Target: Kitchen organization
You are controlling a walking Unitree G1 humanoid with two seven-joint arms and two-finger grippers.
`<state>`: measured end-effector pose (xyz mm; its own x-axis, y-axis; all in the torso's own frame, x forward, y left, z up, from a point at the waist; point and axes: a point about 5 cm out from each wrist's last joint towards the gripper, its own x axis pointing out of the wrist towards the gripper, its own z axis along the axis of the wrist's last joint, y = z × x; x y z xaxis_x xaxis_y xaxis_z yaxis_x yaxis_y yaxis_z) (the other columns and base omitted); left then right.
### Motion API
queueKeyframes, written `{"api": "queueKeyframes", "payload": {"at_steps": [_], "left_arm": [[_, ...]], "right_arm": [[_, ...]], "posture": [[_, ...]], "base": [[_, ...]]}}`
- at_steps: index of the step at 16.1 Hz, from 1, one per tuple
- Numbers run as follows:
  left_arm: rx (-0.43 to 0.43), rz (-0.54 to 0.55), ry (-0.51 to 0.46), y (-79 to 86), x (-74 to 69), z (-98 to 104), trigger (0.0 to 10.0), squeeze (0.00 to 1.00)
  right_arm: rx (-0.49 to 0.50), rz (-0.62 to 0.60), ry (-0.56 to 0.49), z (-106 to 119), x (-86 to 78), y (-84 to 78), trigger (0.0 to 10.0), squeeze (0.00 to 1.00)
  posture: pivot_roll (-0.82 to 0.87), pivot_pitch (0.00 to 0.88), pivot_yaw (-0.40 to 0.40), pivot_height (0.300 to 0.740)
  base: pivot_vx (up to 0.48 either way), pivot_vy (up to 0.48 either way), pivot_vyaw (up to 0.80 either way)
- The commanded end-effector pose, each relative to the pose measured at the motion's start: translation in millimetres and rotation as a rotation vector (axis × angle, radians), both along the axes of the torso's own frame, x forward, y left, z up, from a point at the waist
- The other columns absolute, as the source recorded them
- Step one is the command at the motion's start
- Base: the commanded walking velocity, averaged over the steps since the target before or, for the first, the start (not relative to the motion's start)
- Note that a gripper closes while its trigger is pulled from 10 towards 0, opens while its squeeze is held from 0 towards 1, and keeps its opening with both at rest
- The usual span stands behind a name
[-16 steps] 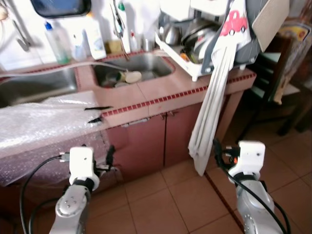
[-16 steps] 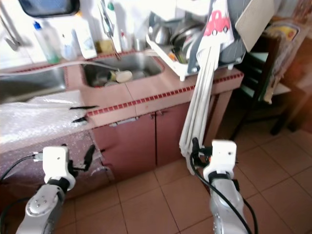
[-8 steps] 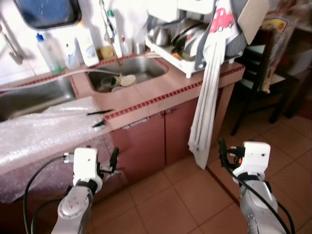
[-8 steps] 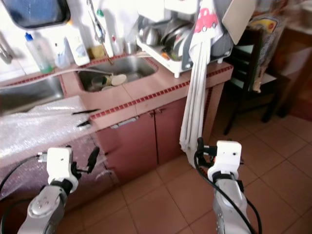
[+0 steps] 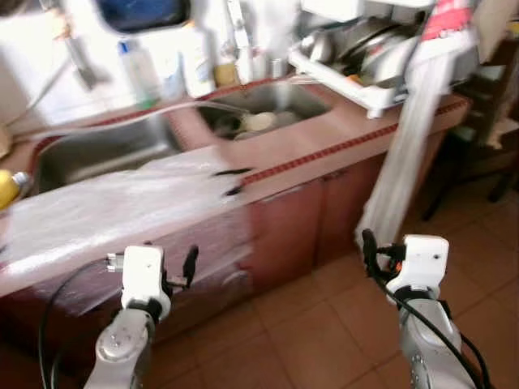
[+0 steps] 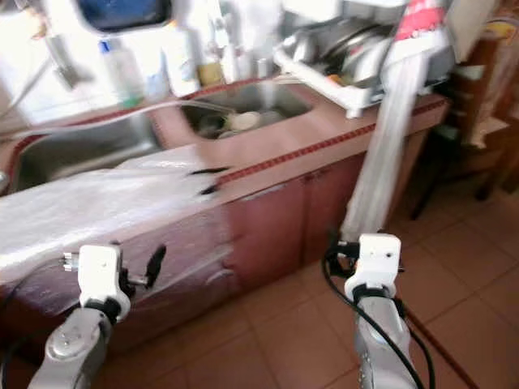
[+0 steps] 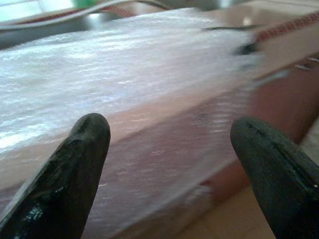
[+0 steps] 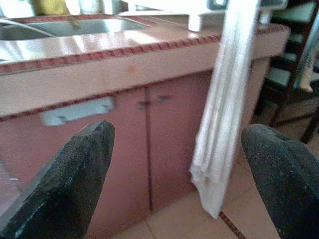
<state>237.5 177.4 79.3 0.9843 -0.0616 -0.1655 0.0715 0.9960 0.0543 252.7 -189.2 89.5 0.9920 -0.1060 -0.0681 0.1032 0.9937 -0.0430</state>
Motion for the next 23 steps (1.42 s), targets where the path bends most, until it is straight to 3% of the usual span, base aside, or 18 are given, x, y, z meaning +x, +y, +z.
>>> {"api": "queueKeyframes", "payload": {"at_steps": [1,3,13,16,19,23], "left_arm": [[0.017,0.025,0.004,8.9,-2.7,-1,10.0,0.00],[0.032,0.033,-0.006,9.5,-1.3,0,10.0,0.00],[0.060,0.026,-0.018,5.6,-1.4,-2,10.0,0.00],[0.084,0.072,-0.033,10.7,-3.0,-1,10.0,0.00],[0.062,0.067,-0.029,8.7,-2.4,-2,10.0,0.00],[0.031,0.036,-0.057,4.3,11.8,4,10.0,0.00]], "right_arm": [[0.009,0.032,-0.014,3,2.9,9.4,10.0,0.00],[0.006,0.061,-0.023,4,4.7,11.2,10.0,0.00],[-0.034,0.100,-0.057,13,13.5,17.1,10.0,0.00],[-0.044,0.119,-0.064,16,14.1,20.3,10.0,0.00],[-0.055,0.123,-0.064,16,14.2,19.4,10.0,0.00],[-0.023,0.109,-0.081,20,17.1,16.7,10.0,0.00]], "posture": [[-0.04,0.000,0.063,0.740],[-0.04,0.000,0.063,0.740],[-0.04,0.000,0.065,0.740],[-0.03,0.000,0.056,0.740],[-0.03,0.000,0.045,0.740],[-0.03,0.000,0.036,0.740]], "base": [[0.000,0.000,0.00],[0.000,0.000,0.00],[0.000,0.000,0.80],[0.000,0.000,0.80],[0.000,0.000,0.80],[0.000,0.000,0.20]]}}
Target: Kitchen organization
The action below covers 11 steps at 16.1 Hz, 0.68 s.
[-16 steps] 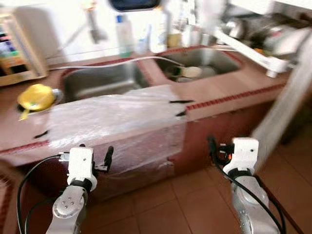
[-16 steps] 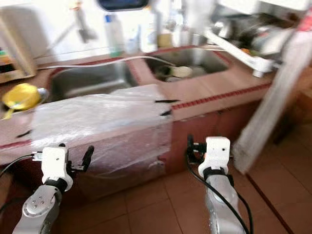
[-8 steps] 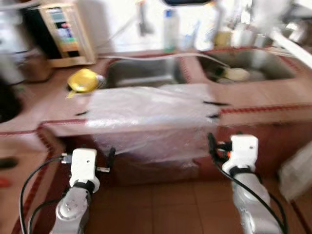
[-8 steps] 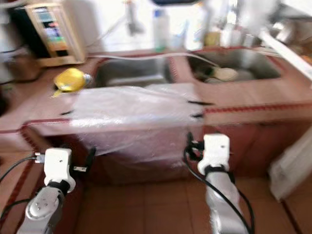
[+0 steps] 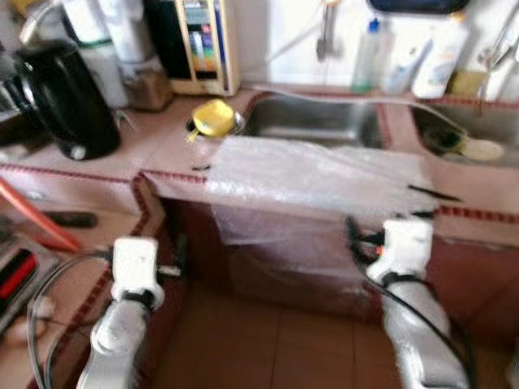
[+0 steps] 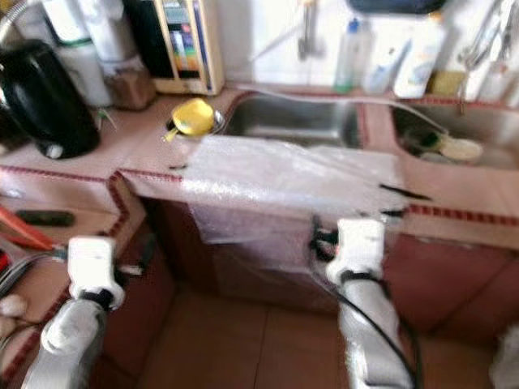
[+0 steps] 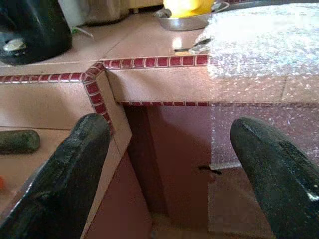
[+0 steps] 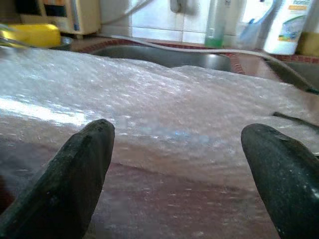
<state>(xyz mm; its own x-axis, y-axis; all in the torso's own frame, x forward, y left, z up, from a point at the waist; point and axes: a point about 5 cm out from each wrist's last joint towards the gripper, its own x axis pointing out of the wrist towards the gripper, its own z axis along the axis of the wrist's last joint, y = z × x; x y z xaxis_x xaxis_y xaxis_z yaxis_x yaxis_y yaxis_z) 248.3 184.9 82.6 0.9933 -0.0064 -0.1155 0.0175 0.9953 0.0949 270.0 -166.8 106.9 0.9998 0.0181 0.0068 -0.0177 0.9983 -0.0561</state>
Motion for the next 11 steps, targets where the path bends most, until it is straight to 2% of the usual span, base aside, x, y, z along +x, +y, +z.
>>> {"api": "queueKeyframes", "payload": {"at_steps": [1,7,8,11], "left_arm": [[-0.013,-0.032,-0.011,-5.5,4.3,3,10.0,0.00],[-0.033,-0.059,-0.015,-12.1,4.6,4,10.0,0.00],[-0.037,-0.063,-0.025,-13.5,4.5,7,10.0,0.00],[-0.019,-0.073,-0.146,-22.8,3.5,35,10.0,0.00]], "right_arm": [[0.002,-0.019,-0.009,3,0.8,-6.0,10.0,0.00],[0.014,-0.020,0.008,2,-0.5,-5.9,10.0,0.00],[0.013,-0.020,0.007,2,-1.0,-6.0,10.0,0.00],[0.005,-0.012,-0.016,10,-2.6,-5.2,10.0,0.00]], "posture": [[-0.03,0.000,0.036,0.740],[-0.03,0.000,0.038,0.740],[-0.04,0.000,0.042,0.740],[-0.03,0.000,0.045,0.740]], "base": [[0.000,0.000,0.00],[0.000,0.000,0.00],[0.000,0.000,-0.80],[0.000,0.000,-0.80]]}}
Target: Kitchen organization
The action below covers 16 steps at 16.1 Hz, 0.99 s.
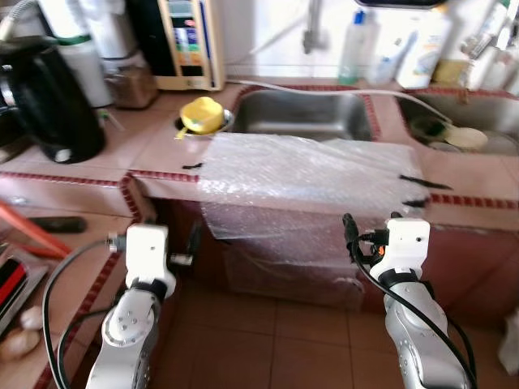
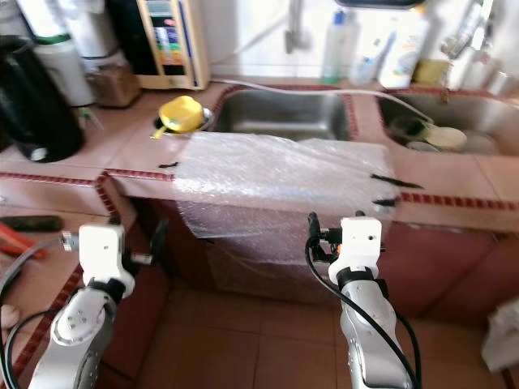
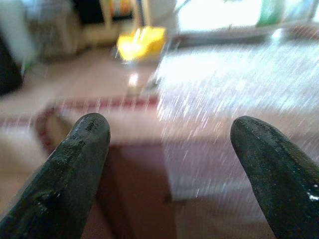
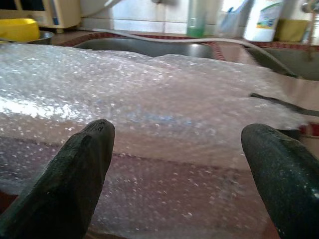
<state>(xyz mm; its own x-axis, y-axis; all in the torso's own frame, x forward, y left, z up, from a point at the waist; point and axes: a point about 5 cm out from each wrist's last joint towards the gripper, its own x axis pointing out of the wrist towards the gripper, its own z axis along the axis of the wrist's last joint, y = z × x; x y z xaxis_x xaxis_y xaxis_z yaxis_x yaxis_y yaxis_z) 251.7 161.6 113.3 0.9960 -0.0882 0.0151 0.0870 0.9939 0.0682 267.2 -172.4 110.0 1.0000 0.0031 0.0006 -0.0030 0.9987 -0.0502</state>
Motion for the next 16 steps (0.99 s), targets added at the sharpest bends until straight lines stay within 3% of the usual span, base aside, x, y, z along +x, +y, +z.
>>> {"api": "queueKeyframes", "payload": {"at_steps": [1,3,6,11,16], "left_arm": [[0.008,0.006,-0.034,-0.3,-0.1,9,10.0,0.00],[-0.002,-0.013,-0.019,-1.3,-0.4,7,10.0,0.00],[0.012,0.025,0.036,5.0,-4.0,-7,10.0,0.00],[0.000,-0.003,0.018,-0.2,1.2,-2,10.0,0.00],[-0.032,0.002,0.001,1.0,6.3,5,10.0,0.00]], "right_arm": [[-0.007,0.015,-0.040,12,0.1,1.3,10.0,0.00],[-0.014,0.033,-0.047,14,-0.2,3.7,10.0,0.00],[-0.029,0.047,-0.046,13,-0.6,5.1,10.0,0.00],[-0.025,0.039,-0.026,10,-1.3,5.1,10.0,0.00],[-0.021,0.039,-0.034,10,-3.2,9.2,10.0,0.00]], "posture": [[-0.03,0.000,0.041,0.740],[-0.03,0.000,0.037,0.740],[-0.03,0.000,0.032,0.740],[-0.04,0.000,0.041,0.740],[-0.04,0.000,0.056,0.740]], "base": [[0.000,0.000,-0.80],[0.000,0.000,-0.80],[0.000,0.000,0.00],[0.000,0.000,-0.64],[0.311,0.000,0.00]]}}
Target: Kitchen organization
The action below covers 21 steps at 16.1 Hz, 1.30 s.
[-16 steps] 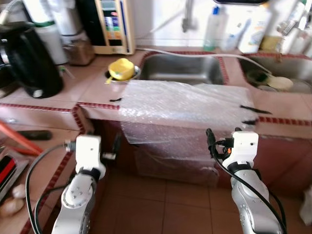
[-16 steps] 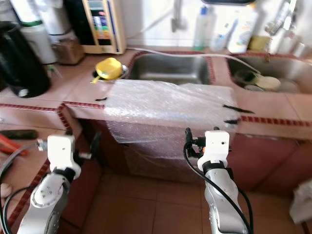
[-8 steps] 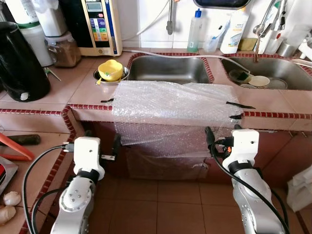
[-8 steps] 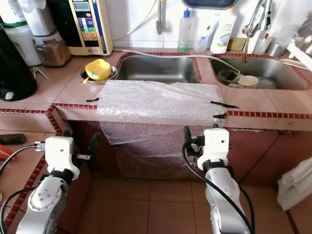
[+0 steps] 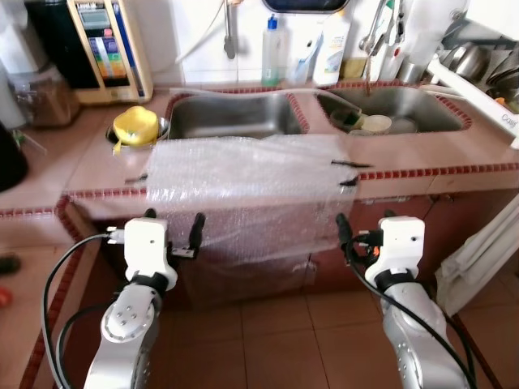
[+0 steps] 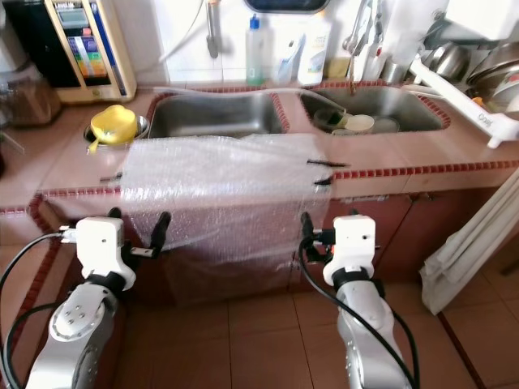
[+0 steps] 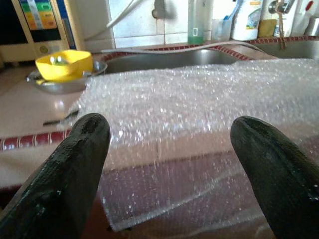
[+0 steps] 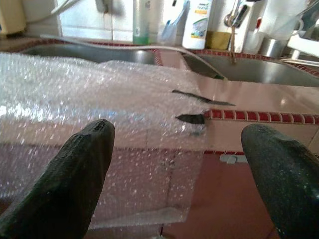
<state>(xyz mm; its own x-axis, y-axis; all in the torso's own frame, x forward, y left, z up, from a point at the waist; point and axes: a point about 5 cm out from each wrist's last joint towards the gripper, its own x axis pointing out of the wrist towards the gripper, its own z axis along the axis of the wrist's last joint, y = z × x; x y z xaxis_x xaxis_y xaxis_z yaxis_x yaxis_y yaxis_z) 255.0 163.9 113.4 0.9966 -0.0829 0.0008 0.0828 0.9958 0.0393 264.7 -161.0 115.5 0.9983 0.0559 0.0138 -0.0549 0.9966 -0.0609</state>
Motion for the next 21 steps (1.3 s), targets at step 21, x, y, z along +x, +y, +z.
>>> {"api": "queueKeyframes", "payload": {"at_steps": [21], "left_arm": [[0.039,0.057,-0.047,3.3,-5.7,19,10.0,0.00]], "right_arm": [[-0.133,0.173,-0.170,34,0.1,26.3,10.0,0.00]], "posture": [[-0.02,0.000,0.045,0.740]], "base": [[0.194,0.000,0.04]]}}
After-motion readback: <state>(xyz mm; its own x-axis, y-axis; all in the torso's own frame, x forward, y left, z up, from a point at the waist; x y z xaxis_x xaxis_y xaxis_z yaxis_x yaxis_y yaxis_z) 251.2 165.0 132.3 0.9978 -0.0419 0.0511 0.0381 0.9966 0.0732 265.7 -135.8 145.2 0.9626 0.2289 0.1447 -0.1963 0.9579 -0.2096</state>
